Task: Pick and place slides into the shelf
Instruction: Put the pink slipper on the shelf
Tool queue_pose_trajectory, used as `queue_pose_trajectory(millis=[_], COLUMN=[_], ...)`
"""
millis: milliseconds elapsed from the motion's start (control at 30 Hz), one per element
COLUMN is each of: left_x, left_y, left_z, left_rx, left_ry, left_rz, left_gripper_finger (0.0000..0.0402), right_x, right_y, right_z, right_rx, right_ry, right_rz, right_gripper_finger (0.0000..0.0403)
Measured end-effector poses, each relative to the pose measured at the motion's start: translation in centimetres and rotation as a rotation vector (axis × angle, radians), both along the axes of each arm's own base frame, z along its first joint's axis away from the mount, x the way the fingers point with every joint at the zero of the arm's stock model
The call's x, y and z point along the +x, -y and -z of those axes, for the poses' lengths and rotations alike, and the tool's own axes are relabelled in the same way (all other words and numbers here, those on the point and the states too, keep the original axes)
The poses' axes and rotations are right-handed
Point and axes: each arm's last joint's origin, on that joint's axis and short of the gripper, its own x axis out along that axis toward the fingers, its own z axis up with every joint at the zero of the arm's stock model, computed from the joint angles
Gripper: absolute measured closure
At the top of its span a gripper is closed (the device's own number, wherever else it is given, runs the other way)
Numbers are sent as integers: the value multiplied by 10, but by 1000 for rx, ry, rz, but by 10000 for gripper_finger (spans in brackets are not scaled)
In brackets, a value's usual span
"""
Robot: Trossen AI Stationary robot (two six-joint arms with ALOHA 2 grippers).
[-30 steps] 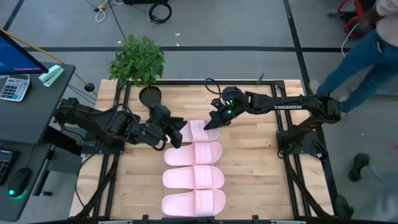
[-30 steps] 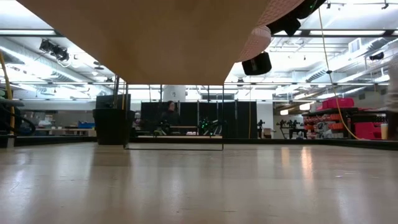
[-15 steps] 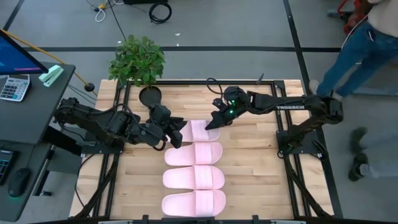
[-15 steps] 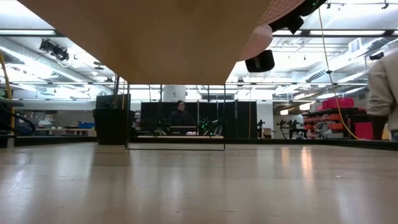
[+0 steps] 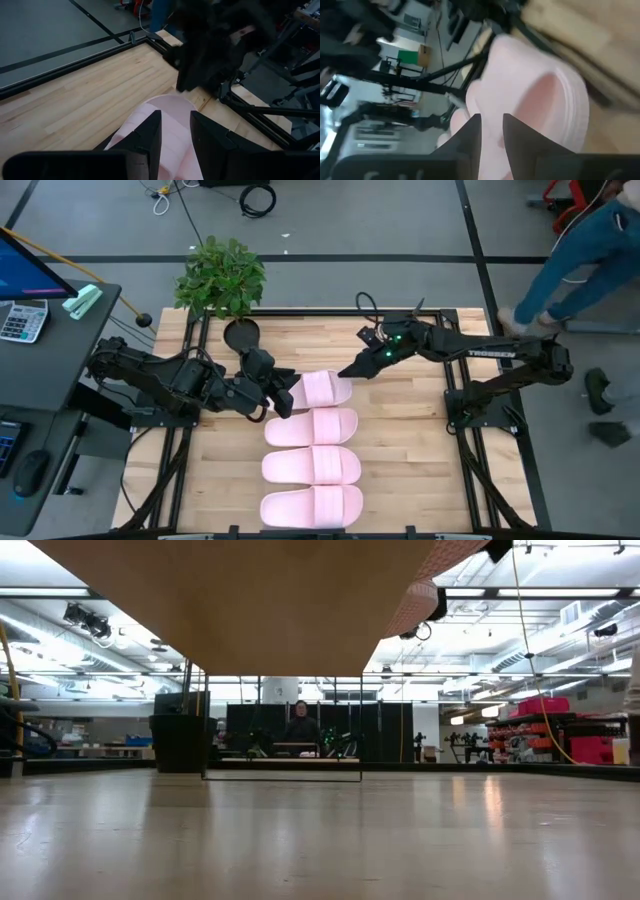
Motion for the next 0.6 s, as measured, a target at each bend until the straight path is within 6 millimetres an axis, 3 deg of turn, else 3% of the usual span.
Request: queue_pose_trajectory(millis=[267, 467, 600], left_x=[0, 0, 0], left_y=[0, 0, 0], left_z=[0, 0, 0], left_rx=[1, 0, 0], left_ry=[0, 0, 0], left_rz=[0, 0, -1], left_gripper_finger=[294, 294, 294], right_x=[6, 28, 46], right_y=[-21, -21, -18], right_z=[-52, -59, -56], right_rx=[-520, -748, -781], right_ry=[216, 6, -61], right_rz=[-80, -117, -137], right_gripper_finger=[395, 398, 399])
